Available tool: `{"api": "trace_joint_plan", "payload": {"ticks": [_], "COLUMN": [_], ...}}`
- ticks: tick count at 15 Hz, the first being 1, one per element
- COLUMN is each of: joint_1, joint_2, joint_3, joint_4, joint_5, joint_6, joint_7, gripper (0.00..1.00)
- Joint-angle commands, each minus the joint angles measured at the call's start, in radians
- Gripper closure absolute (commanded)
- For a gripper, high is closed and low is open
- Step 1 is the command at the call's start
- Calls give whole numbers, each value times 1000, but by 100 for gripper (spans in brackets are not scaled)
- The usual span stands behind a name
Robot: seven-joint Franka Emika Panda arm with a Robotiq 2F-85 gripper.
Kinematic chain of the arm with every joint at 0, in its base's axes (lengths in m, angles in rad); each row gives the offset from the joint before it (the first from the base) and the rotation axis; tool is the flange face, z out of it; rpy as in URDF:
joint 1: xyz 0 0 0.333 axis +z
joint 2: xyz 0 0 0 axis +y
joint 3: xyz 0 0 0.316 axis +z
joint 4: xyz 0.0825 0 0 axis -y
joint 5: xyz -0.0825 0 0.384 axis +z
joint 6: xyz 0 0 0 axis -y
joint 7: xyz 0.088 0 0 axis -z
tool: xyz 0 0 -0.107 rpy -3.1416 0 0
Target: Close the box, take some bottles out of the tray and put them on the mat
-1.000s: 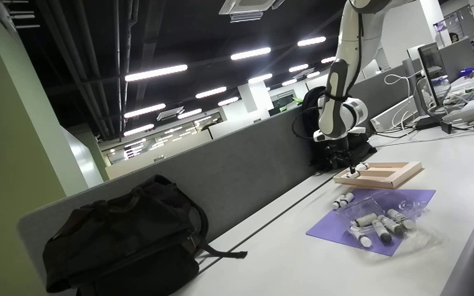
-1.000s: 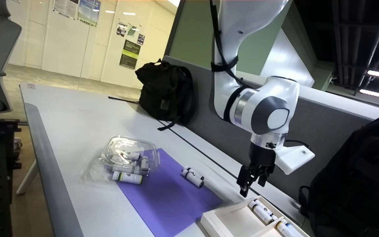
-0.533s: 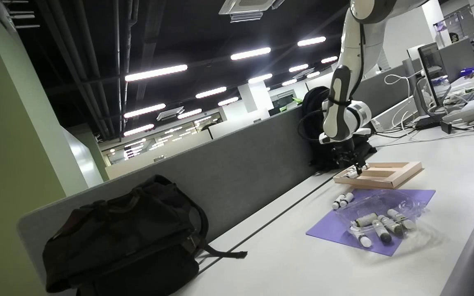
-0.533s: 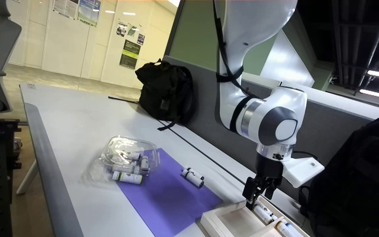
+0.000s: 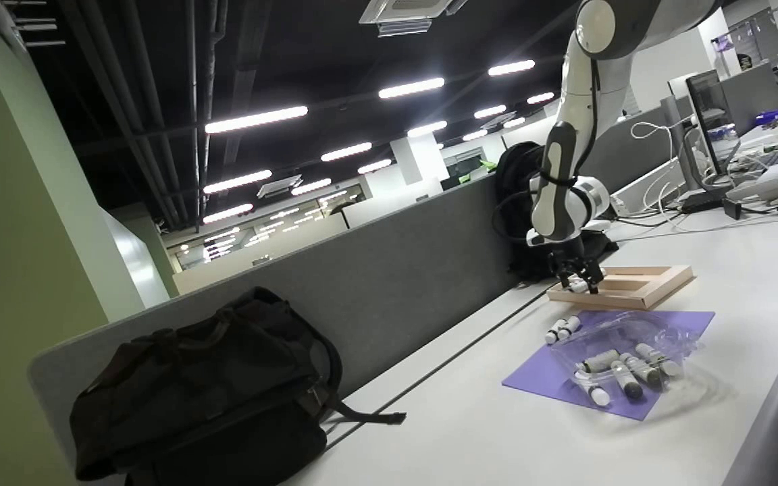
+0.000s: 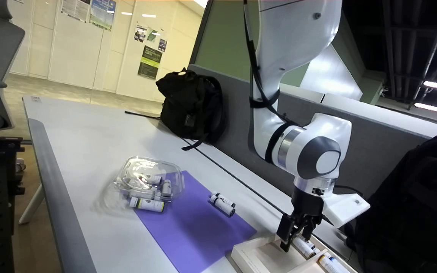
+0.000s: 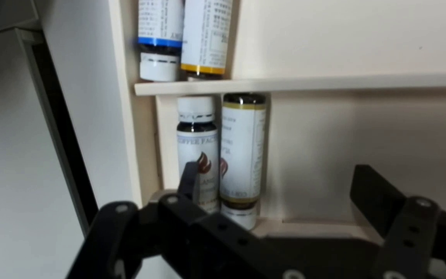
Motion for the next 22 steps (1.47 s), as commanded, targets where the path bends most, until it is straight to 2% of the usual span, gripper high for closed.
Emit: {"api": "trace_joint_plan", "payload": {"ticks": [1,22], "joint_1": [0,-10], "joint_2": [22,-9], "joint_3": [-1,15], "joint_4": [58,36], "joint_5": [-9,7], "joint_6": [-53,-201], "joint_7": [41,27], "gripper": [0,0]}}
